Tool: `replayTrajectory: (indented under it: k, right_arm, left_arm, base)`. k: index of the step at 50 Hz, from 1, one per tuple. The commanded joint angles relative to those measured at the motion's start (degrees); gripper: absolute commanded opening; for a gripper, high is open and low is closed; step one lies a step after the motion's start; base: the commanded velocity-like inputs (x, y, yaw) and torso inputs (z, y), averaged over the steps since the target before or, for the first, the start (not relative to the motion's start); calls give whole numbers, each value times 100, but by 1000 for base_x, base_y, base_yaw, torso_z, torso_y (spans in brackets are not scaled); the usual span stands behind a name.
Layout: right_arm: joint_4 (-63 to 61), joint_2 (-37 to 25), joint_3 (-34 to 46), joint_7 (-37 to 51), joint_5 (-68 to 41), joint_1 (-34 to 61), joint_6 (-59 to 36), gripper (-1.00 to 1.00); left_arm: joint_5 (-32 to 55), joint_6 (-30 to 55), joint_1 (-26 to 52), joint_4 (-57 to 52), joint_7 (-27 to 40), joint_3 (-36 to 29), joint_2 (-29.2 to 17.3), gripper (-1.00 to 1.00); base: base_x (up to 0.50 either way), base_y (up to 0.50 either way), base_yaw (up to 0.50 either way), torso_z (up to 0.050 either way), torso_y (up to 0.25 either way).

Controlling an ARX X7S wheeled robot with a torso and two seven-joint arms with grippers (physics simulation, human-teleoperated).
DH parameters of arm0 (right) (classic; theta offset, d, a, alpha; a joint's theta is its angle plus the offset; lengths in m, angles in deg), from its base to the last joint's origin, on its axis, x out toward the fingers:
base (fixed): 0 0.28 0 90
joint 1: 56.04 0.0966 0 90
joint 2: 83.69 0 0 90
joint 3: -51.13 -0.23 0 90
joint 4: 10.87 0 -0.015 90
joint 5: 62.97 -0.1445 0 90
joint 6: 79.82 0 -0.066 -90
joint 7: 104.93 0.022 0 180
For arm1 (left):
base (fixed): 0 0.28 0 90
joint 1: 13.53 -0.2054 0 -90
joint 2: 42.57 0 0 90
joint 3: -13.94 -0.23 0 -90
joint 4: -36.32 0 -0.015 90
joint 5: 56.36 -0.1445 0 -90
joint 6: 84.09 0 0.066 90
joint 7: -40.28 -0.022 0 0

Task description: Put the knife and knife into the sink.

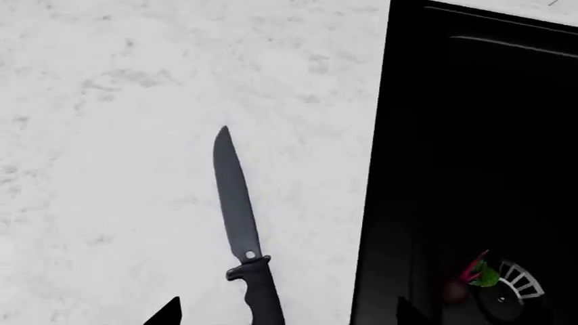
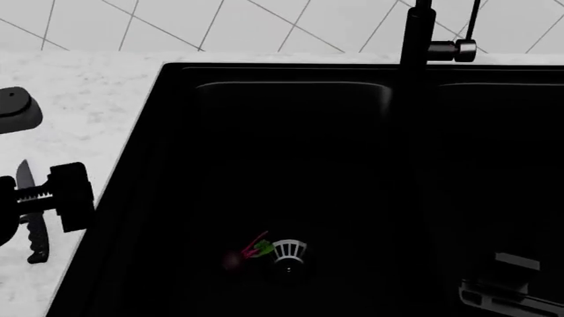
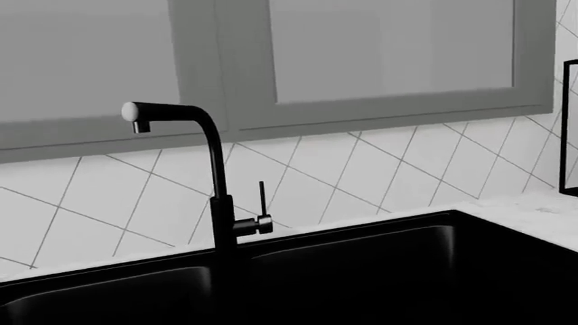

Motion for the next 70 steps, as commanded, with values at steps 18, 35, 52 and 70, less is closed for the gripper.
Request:
replayTrajectory:
  k: [18, 35, 52, 70]
  right_arm:
    - [257, 243, -128, -338, 235, -307, 317, 100]
    - [385, 334, -136, -450, 284, -451, 453, 100]
    - [379, 425, -64, -481, 300, -312, 266, 100]
    - [426, 476, -63, -526, 333, -352, 270, 100]
  left_arm:
    - [-257, -511, 388, 1055, 261, -332, 159, 100]
    - [775, -1696, 578, 1291, 377, -1901, -428, 100]
    - [463, -1977, 619, 1521, -78, -2004, -544, 100]
    - [341, -2134, 491, 1747, -353, -2077, -523, 100]
  base:
    - [0, 0, 0, 0, 0]
    - [0, 0, 0, 0, 0]
    - [0, 0, 0, 0, 0]
    - [0, 0, 0, 0, 0]
